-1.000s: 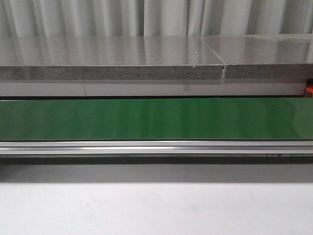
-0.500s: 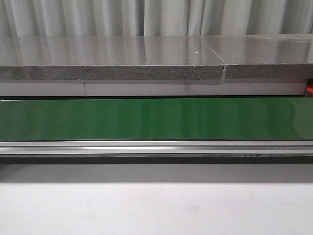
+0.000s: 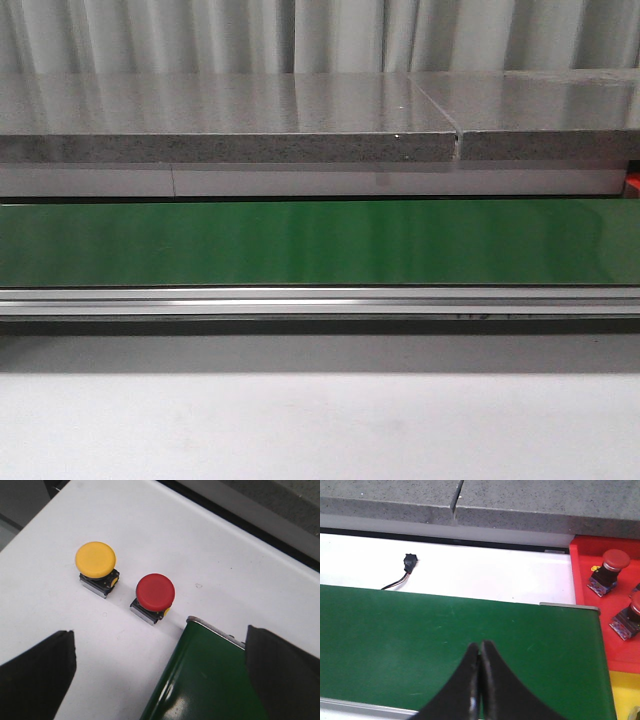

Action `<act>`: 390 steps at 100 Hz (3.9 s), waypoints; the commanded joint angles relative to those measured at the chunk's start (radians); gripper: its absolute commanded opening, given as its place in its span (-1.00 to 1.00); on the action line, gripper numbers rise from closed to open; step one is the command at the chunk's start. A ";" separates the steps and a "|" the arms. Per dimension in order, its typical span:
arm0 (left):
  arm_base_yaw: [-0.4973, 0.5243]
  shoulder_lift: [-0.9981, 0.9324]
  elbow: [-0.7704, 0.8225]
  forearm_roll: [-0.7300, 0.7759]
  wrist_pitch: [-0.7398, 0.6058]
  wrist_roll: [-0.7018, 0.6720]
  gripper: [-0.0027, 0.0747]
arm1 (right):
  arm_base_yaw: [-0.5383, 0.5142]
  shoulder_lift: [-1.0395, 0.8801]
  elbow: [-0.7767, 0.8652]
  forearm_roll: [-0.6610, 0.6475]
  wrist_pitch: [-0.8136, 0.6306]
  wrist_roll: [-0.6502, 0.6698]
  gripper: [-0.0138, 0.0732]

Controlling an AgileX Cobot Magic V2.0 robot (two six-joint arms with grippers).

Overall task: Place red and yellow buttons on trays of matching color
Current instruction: 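Move the left gripper over the remaining button cluster, then grasp the red-capped button with the left gripper, then set the red button on the green belt and open the left gripper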

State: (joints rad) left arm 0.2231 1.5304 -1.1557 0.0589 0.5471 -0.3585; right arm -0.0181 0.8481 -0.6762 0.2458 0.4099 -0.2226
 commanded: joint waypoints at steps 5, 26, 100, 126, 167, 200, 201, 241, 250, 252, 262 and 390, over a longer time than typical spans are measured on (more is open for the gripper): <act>0.001 0.054 -0.079 -0.009 -0.060 -0.009 0.76 | 0.002 -0.013 -0.029 0.002 -0.060 -0.003 -0.84; 0.001 0.183 -0.154 -0.009 -0.062 -0.009 0.76 | 0.002 -0.013 -0.029 0.002 -0.060 -0.003 -0.84; 0.001 0.402 -0.287 -0.019 -0.109 -0.022 0.76 | 0.002 -0.013 -0.029 0.002 -0.060 -0.003 -0.84; 0.001 0.423 -0.287 -0.059 -0.096 -0.022 0.70 | 0.002 -0.013 -0.029 0.002 -0.060 -0.003 -0.84; -0.001 0.409 -0.308 -0.059 -0.039 -0.022 -0.73 | 0.002 -0.013 -0.029 0.002 -0.060 -0.003 -0.84; -0.005 0.236 -0.384 -0.059 0.072 0.058 -0.98 | 0.002 -0.013 -0.029 0.002 -0.060 -0.003 -0.84; -0.005 0.226 -0.384 -0.059 0.075 0.065 -0.98 | 0.002 -0.013 -0.029 0.002 -0.060 -0.003 -0.84; -0.061 0.052 -0.368 -0.059 0.282 0.205 -0.98 | 0.002 -0.013 -0.029 0.002 -0.060 -0.003 -0.84; -0.096 0.044 -0.333 -0.059 0.282 0.212 -0.98 | 0.002 -0.013 -0.029 0.002 -0.060 -0.003 -0.84; -0.104 0.042 -0.323 -0.059 0.280 0.212 -0.98 | 0.002 -0.013 -0.029 0.002 -0.060 -0.003 -0.84; -0.144 0.039 -0.276 -0.059 0.269 0.215 -0.98 | 0.002 -0.013 -0.029 0.002 -0.060 -0.003 -0.84; -0.210 0.039 -0.055 -0.161 0.079 0.350 0.80 | 0.002 -0.013 -0.029 0.002 -0.060 -0.003 -0.84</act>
State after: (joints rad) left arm 0.0188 1.6099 -1.1595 -0.0849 0.6622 -0.0141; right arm -0.0181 0.8481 -0.6762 0.2458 0.4120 -0.2226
